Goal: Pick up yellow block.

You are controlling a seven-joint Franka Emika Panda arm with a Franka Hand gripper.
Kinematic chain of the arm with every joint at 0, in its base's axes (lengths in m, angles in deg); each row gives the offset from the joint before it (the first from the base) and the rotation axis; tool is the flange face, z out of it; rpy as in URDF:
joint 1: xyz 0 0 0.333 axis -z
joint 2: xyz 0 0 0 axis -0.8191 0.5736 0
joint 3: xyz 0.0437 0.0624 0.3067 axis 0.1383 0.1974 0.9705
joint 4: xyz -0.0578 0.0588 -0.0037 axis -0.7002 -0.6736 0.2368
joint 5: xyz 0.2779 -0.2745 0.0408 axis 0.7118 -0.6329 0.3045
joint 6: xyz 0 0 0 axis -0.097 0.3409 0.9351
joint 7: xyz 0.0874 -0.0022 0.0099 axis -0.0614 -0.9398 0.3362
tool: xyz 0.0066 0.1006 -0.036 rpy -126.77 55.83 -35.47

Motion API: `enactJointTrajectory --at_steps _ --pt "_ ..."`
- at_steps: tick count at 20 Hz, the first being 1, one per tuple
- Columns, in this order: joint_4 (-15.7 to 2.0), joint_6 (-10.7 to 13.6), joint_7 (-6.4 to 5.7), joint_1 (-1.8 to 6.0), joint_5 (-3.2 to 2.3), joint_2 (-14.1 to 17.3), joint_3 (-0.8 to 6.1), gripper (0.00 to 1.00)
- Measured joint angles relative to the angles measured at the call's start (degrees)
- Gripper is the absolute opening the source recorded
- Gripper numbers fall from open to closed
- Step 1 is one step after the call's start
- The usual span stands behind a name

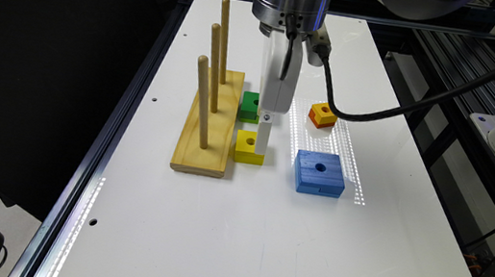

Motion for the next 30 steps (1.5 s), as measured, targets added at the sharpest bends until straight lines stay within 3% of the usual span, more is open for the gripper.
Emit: enactJointTrajectory --at_steps 9,16,25,30 --pt "-0.06 -0.2 0.0 0.0 -0.01 0.7 0.0 1.0" --pt "-0.28 -3.4 0.0 0.05 -0.32 3.6 -0.25 1.0" --pt "-1.67 -3.6 0.0 0.08 -0.67 4.6 -0.55 1.0" --pt "-3.53 -3.5 0.0 0.08 -0.89 5.6 -0.65 1.0"
